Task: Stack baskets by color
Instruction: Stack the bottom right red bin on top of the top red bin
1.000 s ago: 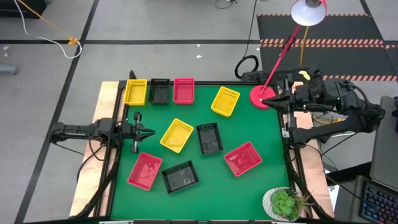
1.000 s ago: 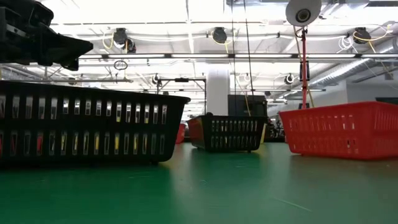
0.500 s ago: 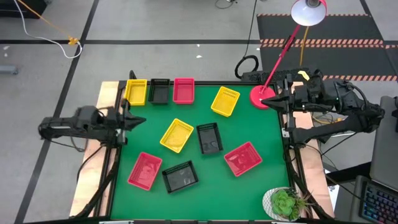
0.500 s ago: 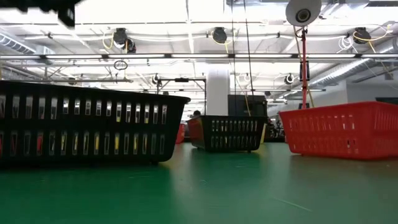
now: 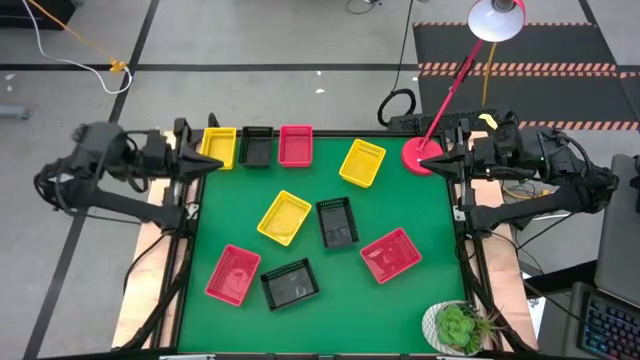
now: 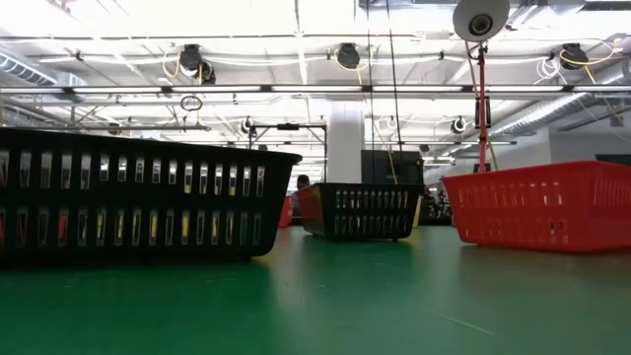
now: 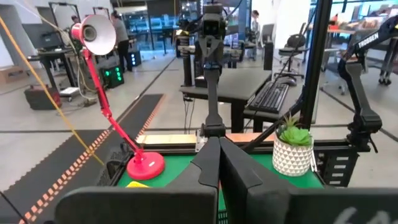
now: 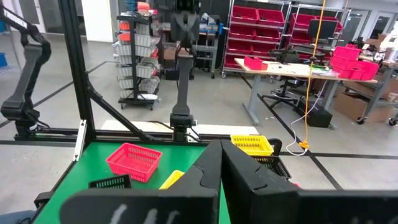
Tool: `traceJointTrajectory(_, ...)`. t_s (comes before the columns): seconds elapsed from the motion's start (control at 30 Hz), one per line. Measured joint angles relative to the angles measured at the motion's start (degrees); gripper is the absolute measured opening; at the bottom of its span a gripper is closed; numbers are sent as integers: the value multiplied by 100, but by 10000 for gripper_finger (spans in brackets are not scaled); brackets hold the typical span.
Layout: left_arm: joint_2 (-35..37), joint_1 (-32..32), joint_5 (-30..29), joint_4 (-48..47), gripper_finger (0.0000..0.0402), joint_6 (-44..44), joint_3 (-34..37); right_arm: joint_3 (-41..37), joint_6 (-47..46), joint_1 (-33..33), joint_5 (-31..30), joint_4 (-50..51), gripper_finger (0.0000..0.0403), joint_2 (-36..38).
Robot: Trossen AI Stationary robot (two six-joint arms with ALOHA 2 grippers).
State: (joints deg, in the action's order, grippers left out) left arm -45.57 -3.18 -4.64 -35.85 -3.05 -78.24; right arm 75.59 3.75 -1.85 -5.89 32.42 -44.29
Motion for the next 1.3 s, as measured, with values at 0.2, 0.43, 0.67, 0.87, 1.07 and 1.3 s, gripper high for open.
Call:
traceJointTrajectory(0.2, -666, 0, -9, -613, 12, 123, -854, 0, -4, 0, 0, 46, 0, -25)
traceJointTrajectory(0.43, -885, -10, -12, -464, 4, 159, -304, -2, -282, 0, 0, 243, 0, -106)
traceJointTrajectory(0.67, -893, -200, -49, 735, 13, 172, 867, -7, -599, 0, 0, 418, 0, -215)
traceJointTrajectory(0.87, -891, -486, -67, 2023, 4, 210, 1928, -7, -706, -2, 0, 625, 0, -377)
traceJointTrajectory(1.07, -891, -640, -55, 3414, 13, 39, 2851, -7, -743, -15, 0, 905, 0, -686)
traceJointTrajectory(1.3, -887, -645, -76, 3445, 5, 202, 3056, -9, -742, -17, -3, 1319, 0, -1112)
